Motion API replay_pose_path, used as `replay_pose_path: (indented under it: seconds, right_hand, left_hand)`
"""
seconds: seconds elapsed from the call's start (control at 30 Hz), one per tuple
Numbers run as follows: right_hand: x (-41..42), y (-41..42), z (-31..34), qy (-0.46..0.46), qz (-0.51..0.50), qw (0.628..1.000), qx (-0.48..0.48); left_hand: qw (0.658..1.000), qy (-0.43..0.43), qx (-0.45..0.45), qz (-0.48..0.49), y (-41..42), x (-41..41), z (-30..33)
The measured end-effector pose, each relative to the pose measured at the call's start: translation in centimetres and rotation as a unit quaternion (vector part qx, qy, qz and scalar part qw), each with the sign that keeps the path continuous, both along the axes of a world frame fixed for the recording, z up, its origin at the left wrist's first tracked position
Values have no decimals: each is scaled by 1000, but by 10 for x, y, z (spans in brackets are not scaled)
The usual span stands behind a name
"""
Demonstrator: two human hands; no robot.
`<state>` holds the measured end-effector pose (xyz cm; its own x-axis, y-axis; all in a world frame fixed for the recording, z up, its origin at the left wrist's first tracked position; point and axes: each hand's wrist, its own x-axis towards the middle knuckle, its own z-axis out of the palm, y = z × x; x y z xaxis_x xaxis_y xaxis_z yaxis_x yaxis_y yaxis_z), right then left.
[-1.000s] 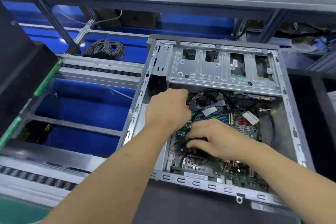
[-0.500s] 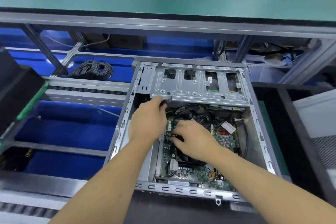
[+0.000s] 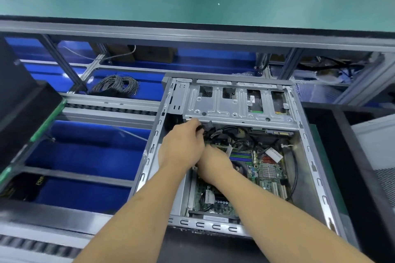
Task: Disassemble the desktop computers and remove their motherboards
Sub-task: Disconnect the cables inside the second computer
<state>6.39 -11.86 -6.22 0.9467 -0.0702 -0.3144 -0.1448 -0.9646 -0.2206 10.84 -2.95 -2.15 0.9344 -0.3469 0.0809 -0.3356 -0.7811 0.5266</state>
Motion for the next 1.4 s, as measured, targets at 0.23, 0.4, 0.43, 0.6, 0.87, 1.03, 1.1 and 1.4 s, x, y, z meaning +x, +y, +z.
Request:
replay_pose_path:
  seconds: [0.23,0.4,0.43,0.6,0.87,1.03,1.1,1.4]
  right_hand:
    - [-4,-7,-4,-42,6,998,51]
    - [-12,-36,0,-91,-84,978,169]
    - [-14,-42,2,-94,-111,969,200]
    - [-23,-53,9,-97,-162,948,255]
    - [-36,-55,24,-27,-66,937,342]
    - [-47,-62,22,14,-55,935,351]
    - [-45,-60,15,-50,-95,952,286]
    - [-8,-39,10,-8,-107,989,101]
  left_hand:
    - [1000,3,3,-4,0,1,-1]
    - [1000,-3,1,1,0,2,-1]
    - [1000,-2,-1,2,0,2,-1]
    - [1000,-3,-5,-1,0,3,-2]
    - [1000,3,-3,0,-1,3,-2]
    - [1000,1,-12,-4,0,3,-2]
    - [1000,1,-28,0,0,2,-1]
    - [995,12,-101,2,2,1,4]
